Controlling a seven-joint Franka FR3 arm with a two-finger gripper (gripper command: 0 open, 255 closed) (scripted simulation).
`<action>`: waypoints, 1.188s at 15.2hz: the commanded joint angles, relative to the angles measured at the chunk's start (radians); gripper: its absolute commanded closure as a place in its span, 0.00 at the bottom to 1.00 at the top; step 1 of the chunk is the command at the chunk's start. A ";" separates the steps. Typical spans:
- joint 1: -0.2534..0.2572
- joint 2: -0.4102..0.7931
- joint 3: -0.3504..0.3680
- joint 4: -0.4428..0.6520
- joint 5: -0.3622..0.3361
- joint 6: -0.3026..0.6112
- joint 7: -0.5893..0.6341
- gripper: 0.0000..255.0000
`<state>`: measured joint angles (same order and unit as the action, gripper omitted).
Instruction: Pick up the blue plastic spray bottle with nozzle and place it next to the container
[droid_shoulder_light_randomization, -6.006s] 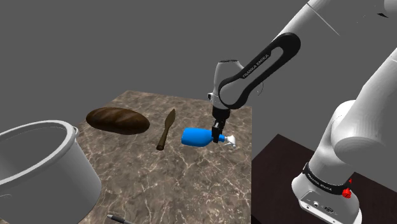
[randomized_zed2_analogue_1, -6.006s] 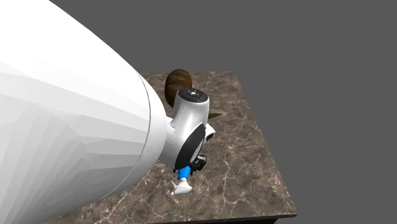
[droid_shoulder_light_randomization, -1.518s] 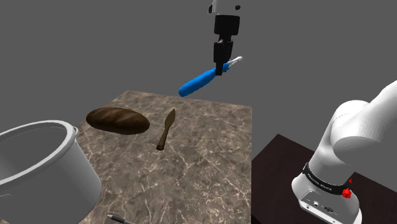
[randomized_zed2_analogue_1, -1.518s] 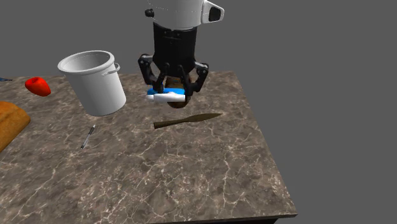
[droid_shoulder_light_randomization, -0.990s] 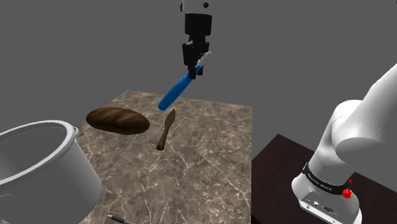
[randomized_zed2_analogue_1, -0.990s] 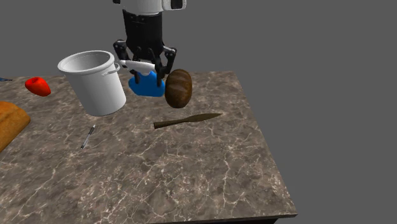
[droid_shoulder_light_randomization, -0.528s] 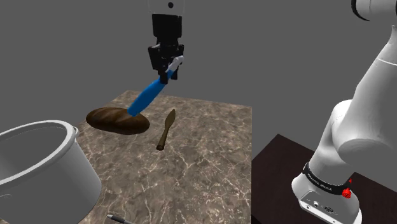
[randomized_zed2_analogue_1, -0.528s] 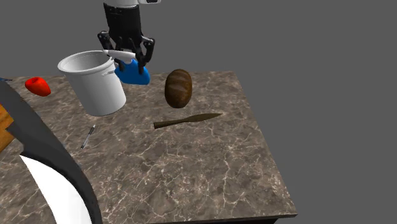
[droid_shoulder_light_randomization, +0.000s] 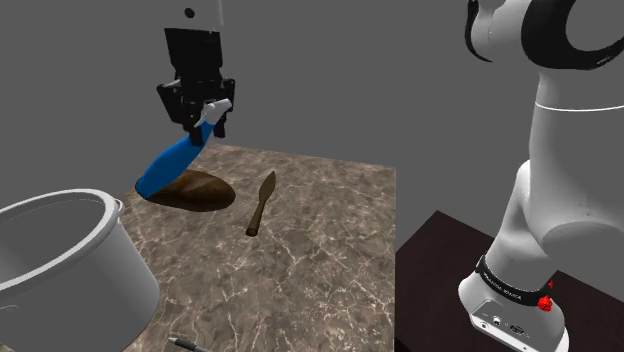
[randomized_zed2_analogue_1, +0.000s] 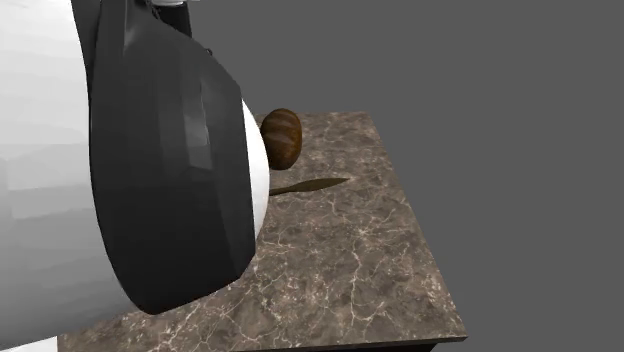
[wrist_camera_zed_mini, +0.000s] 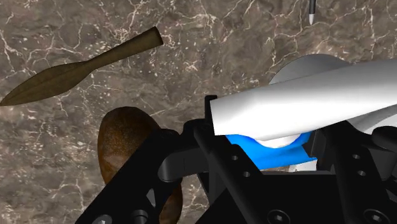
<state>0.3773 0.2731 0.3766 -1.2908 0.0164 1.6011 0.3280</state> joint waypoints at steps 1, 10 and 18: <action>0.046 0.099 0.009 0.139 -0.040 -0.041 0.044 1.00; 0.126 0.255 0.007 0.304 -0.096 -0.052 0.092 1.00; 0.095 0.206 0.009 0.117 -0.080 0.087 0.082 1.00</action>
<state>0.4711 0.4778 0.3841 -1.1646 -0.0636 1.6753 0.4100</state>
